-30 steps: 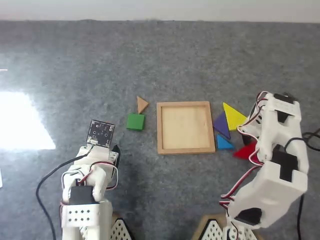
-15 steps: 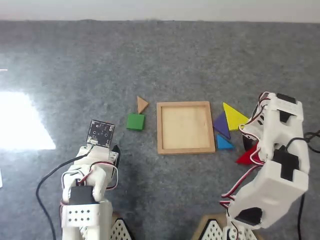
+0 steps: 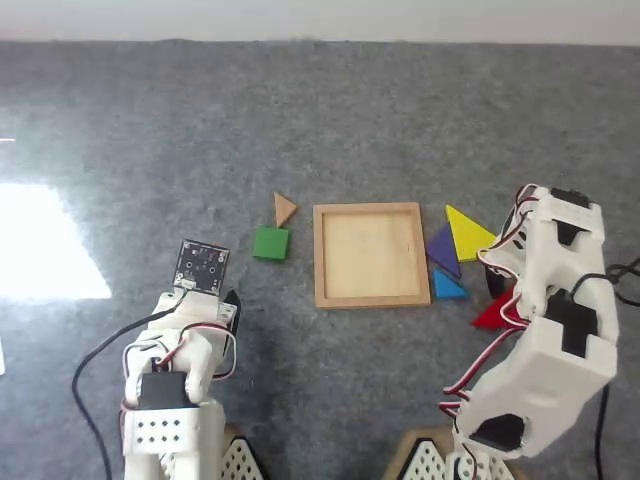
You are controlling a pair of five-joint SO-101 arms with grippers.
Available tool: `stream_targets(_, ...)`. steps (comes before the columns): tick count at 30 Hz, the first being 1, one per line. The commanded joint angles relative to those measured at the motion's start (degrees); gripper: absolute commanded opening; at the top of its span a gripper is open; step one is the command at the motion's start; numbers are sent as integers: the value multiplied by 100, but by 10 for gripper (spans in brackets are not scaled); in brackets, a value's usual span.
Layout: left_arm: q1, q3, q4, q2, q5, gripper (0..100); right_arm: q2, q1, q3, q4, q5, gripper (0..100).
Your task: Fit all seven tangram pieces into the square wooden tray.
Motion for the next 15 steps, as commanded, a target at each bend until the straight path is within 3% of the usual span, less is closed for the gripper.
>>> stream_targets(1, -35, -48, 0, -97, -70, 152, 66, 31, -26, -92, -62, 303)
stream_targets(6, -35, -48, 0, -97, -70, 152, 66, 31, -35, -180, -62, 229)
stream_targets(15, -35, -48, 0, -97, -70, 152, 66, 4, -105, -180, -62, 226)
